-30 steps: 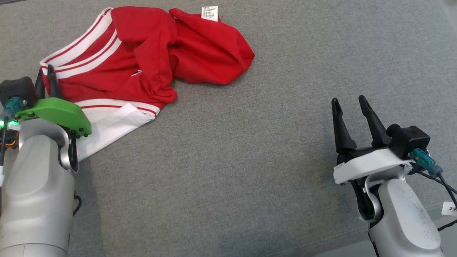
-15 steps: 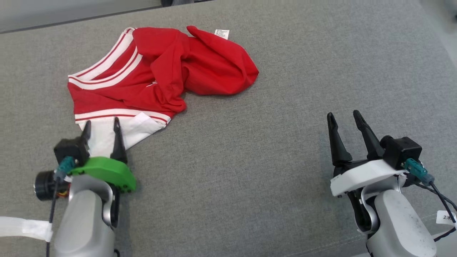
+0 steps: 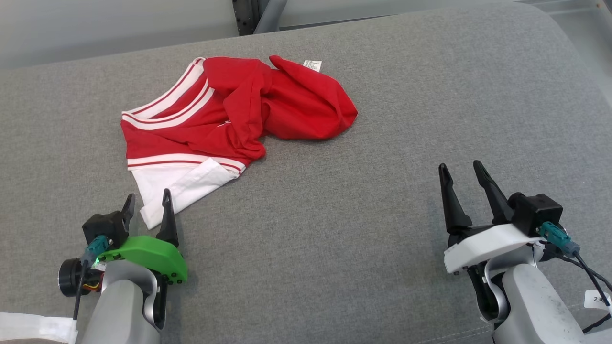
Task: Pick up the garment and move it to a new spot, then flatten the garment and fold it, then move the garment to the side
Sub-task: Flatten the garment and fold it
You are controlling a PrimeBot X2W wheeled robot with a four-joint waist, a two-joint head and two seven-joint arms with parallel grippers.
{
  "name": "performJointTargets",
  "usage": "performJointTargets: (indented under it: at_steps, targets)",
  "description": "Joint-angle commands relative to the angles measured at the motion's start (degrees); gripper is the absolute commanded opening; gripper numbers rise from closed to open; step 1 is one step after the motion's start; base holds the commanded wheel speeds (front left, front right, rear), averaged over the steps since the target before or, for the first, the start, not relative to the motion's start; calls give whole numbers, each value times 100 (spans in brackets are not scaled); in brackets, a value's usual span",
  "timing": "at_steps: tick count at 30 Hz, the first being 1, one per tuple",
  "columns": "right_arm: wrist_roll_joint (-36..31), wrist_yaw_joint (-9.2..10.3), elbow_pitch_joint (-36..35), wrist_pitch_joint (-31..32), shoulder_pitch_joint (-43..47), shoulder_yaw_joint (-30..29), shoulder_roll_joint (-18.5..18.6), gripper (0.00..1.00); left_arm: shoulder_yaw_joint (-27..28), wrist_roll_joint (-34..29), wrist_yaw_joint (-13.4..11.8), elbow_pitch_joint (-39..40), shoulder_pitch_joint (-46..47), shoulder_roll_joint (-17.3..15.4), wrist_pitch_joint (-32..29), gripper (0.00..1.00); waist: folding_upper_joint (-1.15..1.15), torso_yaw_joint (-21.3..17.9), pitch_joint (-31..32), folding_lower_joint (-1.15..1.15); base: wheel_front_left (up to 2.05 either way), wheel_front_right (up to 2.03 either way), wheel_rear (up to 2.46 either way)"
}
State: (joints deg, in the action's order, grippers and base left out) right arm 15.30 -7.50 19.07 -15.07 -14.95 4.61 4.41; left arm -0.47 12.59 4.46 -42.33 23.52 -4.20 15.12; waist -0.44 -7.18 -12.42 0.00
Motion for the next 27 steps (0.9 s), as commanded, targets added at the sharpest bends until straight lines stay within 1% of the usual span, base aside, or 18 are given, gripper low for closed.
performJointTargets:
  at_steps: [1, 7, 14, 15, 16, 17, 18, 19, 20, 22, 23, 24, 25, 26, 27]
  targets:
    - [30, 2, -1, -15, 65, 2, 41, 100, 74, -20, -22, -33, -69, 9, 4, 100, 44, 17, 3, 0, 0, 0, 0]
    - [37, 2, 14, -16, 64, 5, 43, 100, 197, 21, 29, -260, 3, 15, 4, 100, 44, 20, -25, 0, 0, 0, 0]
    - [23, 3, 8, -15, 77, -33, 5, 100, 220, -56, 96, -201, -137, 65, 4, 100, 44, 52, -34, 0, 0, 0, 0]
    - [26, 2, 12, -16, 75, -35, 2, 100, 210, -51, 101, -200, -161, 71, 4, 91, 44, 59, -33, 0, 0, 0, 0]
    - [29, 2, 16, -15, 70, -38, 1, 100, 204, -46, 109, -189, -171, 72, 4, 86, 44, 68, -30, 0, 0, 0, 0]
    - [28, 2, 15, -16, 65, -41, -3, 100, 199, -35, 115, -187, -181, 74, 4, 84, 44, 76, -29, 0, 0, 0, 0]
    - [26, 2, 14, -16, 59, -37, -5, 100, 193, -19, 113, -189, -197, 80, 4, 69, 44, 82, -28, 0, 0, 0, 0]
    - [28, 2, 16, -16, 54, -29, -7, 100, 186, -9, 118, -189, -217, 89, 4, 62, 44, 87, -26, 0, 0, 0, 0]
    - [28, 2, 17, -16, 46, -22, -8, 100, 175, -2, 128, -184, -225, 98, 4, 51, 44, 90, -26, 0, 0, 0, 0]
    - [31, 2, 22, -15, 29, -18, -9, 100, 161, -2, 150, -144, -226, 106, 4, 40, 44, 96, -21, 0, 0, 0, 0]
    - [34, 2, 24, -15, 24, -17, -10, 100, 162, -2, 146, -142, -246, 109, 4, 38, 44, 100, -18, 0, 0, 0, 0]
    - [38, 2, 29, -16, 21, -15, -11, 100, 157, -5, 148, -163, -266, 110, 4, 31, 44, 103, -13, 0, 0, 0, 0]
    - [38, 2, 34, -15, 23, -12, -11, 100, 152, -18, 157, -135, -268, 113, 4, 10, 44, 104, -5, 0, 0, 0, 0]
    - [41, 2, 38, -15, 30, -11, -11, 100, 157, -33, 161, -75, -270, 115, 4, 0, 44, 105, 6, 0, 0, 0, 0]
    - [48, 2, 44, -16, 40, -16, -10, 100, 149, -63, 169, -7, -287, 117, 4, 0, 44, 106, 19, 0, 0, 0, 0]
